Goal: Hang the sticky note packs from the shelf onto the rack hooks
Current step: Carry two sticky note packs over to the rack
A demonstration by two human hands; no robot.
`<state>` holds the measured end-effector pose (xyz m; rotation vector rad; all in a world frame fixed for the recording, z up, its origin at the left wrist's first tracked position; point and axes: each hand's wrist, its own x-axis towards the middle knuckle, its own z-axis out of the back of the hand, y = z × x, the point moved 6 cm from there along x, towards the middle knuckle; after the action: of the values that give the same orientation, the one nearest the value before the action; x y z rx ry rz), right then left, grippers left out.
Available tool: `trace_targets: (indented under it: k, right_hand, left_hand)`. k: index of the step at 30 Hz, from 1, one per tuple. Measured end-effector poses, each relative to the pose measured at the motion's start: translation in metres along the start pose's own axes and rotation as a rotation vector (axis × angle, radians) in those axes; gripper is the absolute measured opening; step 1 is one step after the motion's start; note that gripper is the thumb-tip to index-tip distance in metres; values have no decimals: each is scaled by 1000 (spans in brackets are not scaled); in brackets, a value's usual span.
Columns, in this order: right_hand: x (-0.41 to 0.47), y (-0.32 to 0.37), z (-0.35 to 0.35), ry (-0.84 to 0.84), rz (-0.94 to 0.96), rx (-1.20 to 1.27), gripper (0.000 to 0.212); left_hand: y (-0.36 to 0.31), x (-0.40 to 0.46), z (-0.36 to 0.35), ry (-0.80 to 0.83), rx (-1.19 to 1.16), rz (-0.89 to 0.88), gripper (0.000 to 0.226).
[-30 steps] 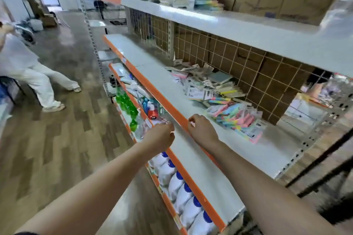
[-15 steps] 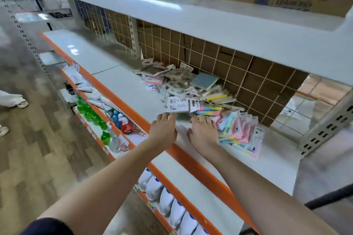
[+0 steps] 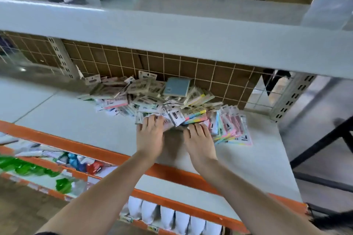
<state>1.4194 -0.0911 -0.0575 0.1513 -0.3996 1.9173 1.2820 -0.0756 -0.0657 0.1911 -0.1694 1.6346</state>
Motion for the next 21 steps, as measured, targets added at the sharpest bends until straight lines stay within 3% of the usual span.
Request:
trace_targets:
  k: [4,8,10,14,16,18,21]
  right_hand:
    - [-1,8,-2,-9,-46,-50,37]
    - [-2,13,5,-48,-78,-21,28]
    - [-3,12,11,-40,-91,67,24]
    - [-8,7,15,21,-109,350,38]
    - [-16,0,27,-82,-160,487,34]
    - [-28,-10,40,-227,-253,547,30]
    - [-46,-30,54,-342,-461,748,18]
  left_hand:
    - [2,3,9,-140,9,-103,47]
    - [3,-1,15,-169,-29,-175,46]
    - [6,-2,22,-179,-105,-178,36]
    - [15,-6,44,-292,-347,-204,19]
    - [21,-11,49,-323,-429,-220,22]
    - [28,-14,44,-260,-662,-153,28]
    - [24,-17,21,39,-1180,-4,35]
